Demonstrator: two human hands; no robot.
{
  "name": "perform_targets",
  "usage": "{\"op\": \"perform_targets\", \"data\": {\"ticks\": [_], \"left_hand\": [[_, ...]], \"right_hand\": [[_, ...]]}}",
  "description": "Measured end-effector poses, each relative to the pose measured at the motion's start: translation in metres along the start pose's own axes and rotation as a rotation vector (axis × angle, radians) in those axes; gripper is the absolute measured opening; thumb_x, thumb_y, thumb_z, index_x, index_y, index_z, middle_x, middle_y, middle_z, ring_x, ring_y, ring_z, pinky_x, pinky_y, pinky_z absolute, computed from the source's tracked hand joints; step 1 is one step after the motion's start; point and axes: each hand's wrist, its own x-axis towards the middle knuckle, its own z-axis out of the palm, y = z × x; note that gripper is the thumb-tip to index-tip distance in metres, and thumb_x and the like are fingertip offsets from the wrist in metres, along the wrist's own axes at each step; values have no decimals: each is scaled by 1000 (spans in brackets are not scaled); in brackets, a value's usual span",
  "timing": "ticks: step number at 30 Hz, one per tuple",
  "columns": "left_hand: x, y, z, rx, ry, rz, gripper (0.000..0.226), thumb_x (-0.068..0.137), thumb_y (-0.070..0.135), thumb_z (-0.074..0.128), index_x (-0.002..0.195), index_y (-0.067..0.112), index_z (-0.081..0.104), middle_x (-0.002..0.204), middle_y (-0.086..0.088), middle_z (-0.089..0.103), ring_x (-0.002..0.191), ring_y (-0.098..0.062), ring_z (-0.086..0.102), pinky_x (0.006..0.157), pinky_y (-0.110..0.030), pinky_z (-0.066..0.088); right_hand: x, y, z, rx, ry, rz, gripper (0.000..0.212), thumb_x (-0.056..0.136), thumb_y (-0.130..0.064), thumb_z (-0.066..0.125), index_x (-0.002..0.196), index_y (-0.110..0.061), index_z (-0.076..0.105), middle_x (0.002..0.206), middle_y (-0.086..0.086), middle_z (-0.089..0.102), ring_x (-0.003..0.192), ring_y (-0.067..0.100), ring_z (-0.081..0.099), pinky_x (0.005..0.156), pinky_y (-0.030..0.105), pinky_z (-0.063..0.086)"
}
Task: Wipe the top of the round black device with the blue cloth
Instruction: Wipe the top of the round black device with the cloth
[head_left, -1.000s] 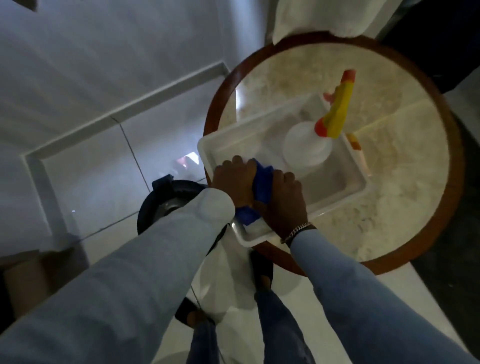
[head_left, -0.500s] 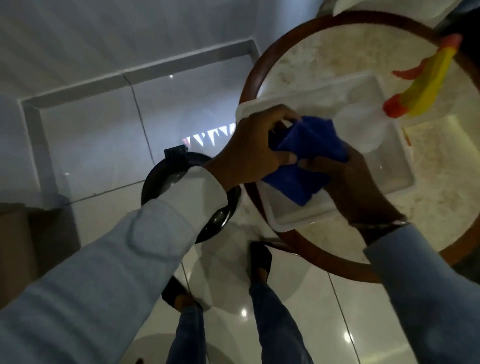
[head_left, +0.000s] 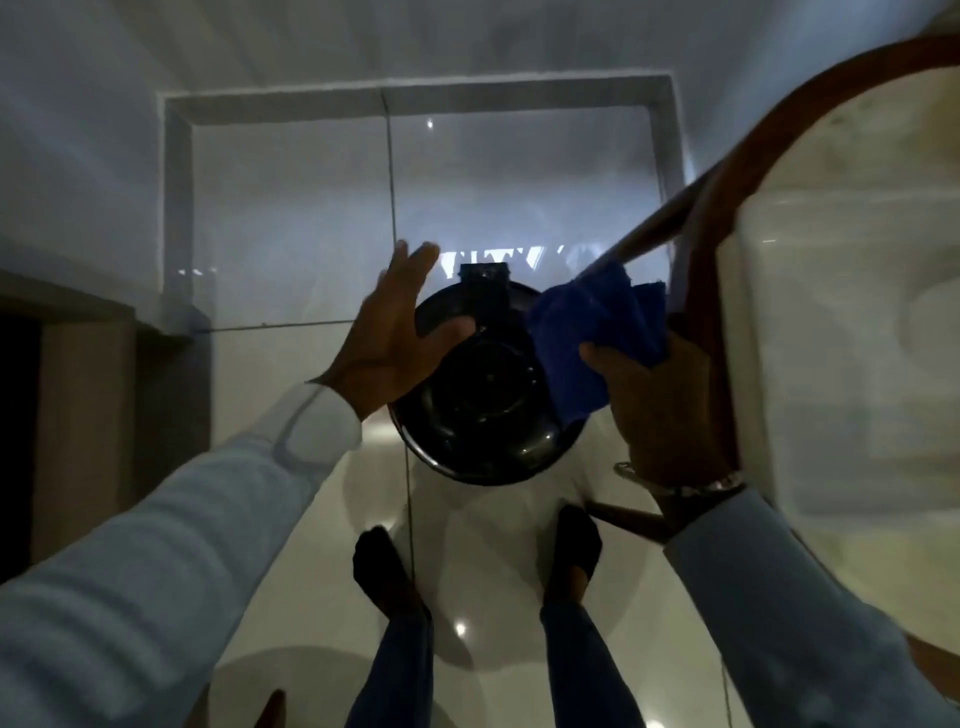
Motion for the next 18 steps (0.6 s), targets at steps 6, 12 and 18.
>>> {"op": "perform_targets", "data": {"ticks": [6,12,18], "left_hand": [[0,-123,43,432,-302,184,139,55,91,47,147,17,-25,160,-5,-28,147,-23,-29,123,-42,-10],[32,-136,66,513,-312,395,144,55,86,60,150,8,-14,161,-12,-22,148,-25,-24,125,-42,-7],[45,-156,74,511,-275,526,140,57,88,58,151,3,-2,163,-14,-8,151,-26,-13,126,-45,2]], "right_hand": [[59,101,37,-536,64,-499,31,91,-20,59,120,-8,58,99,5,69,83,0,62,75,9,47],[62,162,53,-705,-103,-723,66,84,-48,62,132,-5,48,145,17,42,134,27,41,105,50,44],[98,172,73,-859,-10,-548,104,74,-79,47,150,-17,14,159,13,19,146,29,21,117,55,23]]}}
